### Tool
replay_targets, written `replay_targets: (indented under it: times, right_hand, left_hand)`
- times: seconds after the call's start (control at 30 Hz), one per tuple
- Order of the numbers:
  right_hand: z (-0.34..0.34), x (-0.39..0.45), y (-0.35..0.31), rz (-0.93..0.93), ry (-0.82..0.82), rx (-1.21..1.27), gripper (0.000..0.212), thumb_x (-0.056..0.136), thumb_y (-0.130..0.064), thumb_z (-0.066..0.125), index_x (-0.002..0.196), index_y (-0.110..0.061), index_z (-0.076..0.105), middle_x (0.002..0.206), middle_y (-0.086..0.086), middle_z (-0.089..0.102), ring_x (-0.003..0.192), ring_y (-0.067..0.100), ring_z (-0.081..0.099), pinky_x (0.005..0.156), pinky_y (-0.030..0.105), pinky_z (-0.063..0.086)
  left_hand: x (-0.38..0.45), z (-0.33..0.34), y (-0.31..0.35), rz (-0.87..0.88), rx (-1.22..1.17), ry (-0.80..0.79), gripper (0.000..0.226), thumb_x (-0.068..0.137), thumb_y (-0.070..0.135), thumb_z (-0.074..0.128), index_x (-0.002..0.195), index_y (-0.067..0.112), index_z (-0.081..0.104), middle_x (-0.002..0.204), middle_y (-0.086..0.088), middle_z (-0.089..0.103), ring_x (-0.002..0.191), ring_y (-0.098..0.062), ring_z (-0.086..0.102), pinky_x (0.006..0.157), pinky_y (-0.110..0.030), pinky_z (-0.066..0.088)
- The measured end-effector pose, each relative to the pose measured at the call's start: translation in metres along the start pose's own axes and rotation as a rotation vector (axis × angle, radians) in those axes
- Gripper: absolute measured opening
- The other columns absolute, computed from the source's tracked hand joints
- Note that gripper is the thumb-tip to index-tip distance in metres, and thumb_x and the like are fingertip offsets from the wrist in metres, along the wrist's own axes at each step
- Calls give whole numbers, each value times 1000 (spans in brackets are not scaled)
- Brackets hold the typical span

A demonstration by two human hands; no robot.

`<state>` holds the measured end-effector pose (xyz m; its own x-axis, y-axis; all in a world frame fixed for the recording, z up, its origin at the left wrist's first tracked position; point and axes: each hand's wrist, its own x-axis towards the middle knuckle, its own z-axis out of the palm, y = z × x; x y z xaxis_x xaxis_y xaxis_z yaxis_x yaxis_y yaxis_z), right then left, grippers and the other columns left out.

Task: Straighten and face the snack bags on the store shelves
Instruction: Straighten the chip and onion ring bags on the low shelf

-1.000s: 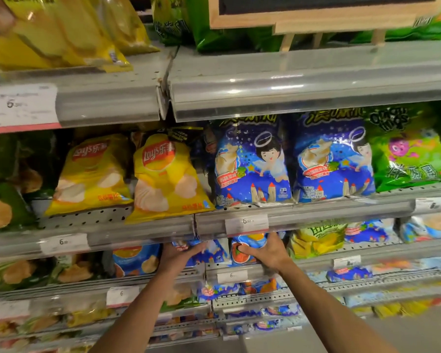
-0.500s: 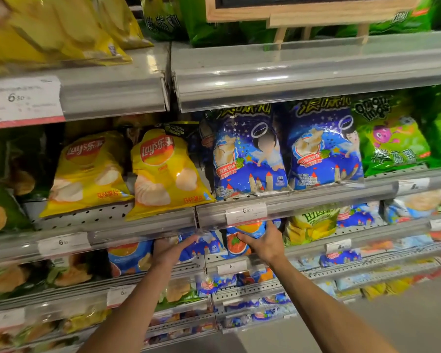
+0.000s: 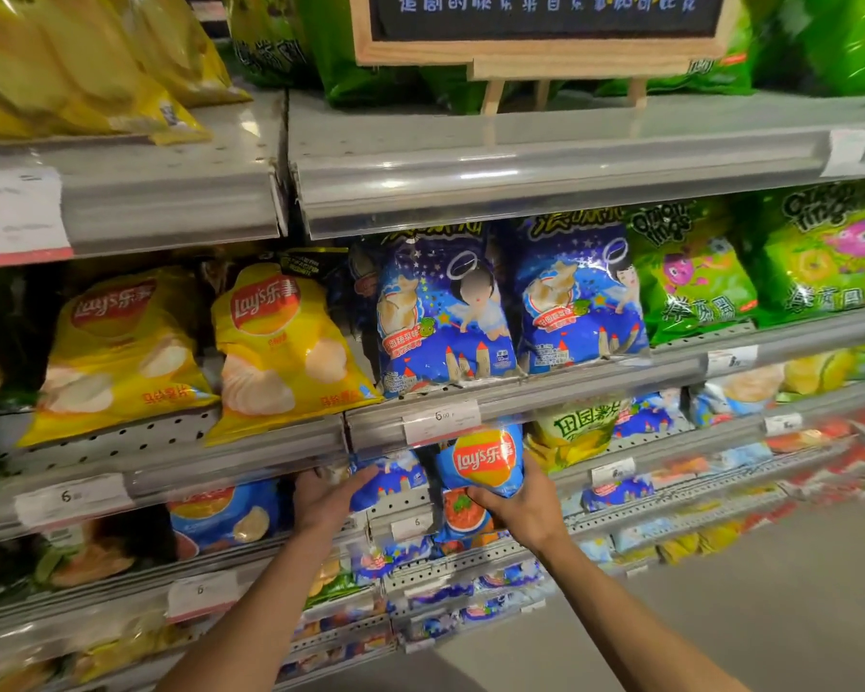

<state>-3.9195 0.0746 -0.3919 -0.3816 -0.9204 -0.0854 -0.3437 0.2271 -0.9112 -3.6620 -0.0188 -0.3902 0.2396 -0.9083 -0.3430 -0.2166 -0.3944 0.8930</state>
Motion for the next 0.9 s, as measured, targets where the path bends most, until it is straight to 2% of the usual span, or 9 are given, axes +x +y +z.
replay_targets:
  times: [0.1, 0.17, 0.3, 0.37, 0.43, 0.57, 0.7, 0.83, 0.9]
  right_hand:
    - [-11, 1, 12, -20, -57, 2, 64, 68, -29, 95, 121, -20, 60, 108, 1, 74, 98, 18, 71, 88, 43, 60]
    - [-18, 1, 22, -24, -115, -1, 64, 67, -29, 96, 119, -24, 60, 107, -3, 74, 98, 14, 71, 87, 38, 60]
    - [-32, -1, 40, -20, -233, -6, 60, 65, -29, 97, 115, -26, 64, 100, -9, 77, 95, 7, 72, 83, 28, 60]
    - [-38, -3, 47, -23, -272, 14, 58, 65, -28, 96, 115, -28, 66, 101, -12, 78, 95, 6, 73, 82, 26, 60]
    - [-45, -5, 54, -1, -303, 54, 59, 66, -24, 96, 117, -27, 65, 104, -10, 78, 97, 9, 73, 83, 29, 60]
    - [-61, -12, 71, 42, -322, 91, 61, 66, -24, 96, 119, -27, 65, 106, -11, 77, 100, 9, 73, 82, 25, 60]
    - [-75, -20, 82, 91, -305, 105, 58, 68, -23, 96, 116, -28, 65, 102, -15, 77, 96, 5, 73, 76, 19, 58]
    - [-87, -25, 85, 103, -248, 117, 59, 68, -24, 96, 117, -29, 64, 102, -15, 77, 96, 5, 73, 76, 19, 58]
    - [-90, -26, 84, 106, -220, 112, 59, 67, -24, 96, 116, -29, 64, 101, -14, 77, 96, 5, 73, 78, 20, 59]
  left_hand:
    - [-3, 16, 0, 29, -17, 21, 49, 57, 26, 97, 83, 18, 56, 86, 2, 64, 88, -20, 60, 78, -28, 46]
    - [-8, 25, -1, 51, -23, 19, 46, 57, 25, 97, 77, 24, 56, 77, 10, 63, 84, -20, 63, 71, -25, 45]
    - [-14, 38, -2, 38, 11, 28, 46, 65, 28, 93, 92, 17, 58, 92, -10, 67, 96, -31, 65, 76, -31, 48]
    - [-19, 46, 2, 50, 4, 8, 52, 67, 26, 92, 105, 16, 58, 102, -8, 65, 103, -32, 63, 81, -38, 52]
    - [-25, 57, 9, 57, 0, -30, 63, 68, 22, 92, 120, 9, 59, 114, -10, 65, 109, -30, 62, 90, -48, 55]
    - [-37, 80, 18, 116, 13, -96, 61, 70, 10, 89, 123, 6, 60, 119, -11, 67, 111, -25, 63, 95, -39, 52]
    - [-44, 97, 25, 127, 20, -167, 71, 69, 16, 91, 129, 7, 55, 123, -5, 63, 115, -22, 59, 98, -31, 45]
    - [-42, 109, 25, 152, 93, -217, 59, 75, 22, 86, 125, 13, 56, 125, -5, 62, 114, -20, 57, 99, -31, 43]
    - [-38, 110, 22, 175, 183, -239, 53, 81, 25, 82, 126, 11, 57, 130, -8, 62, 119, -24, 57, 105, -37, 44]
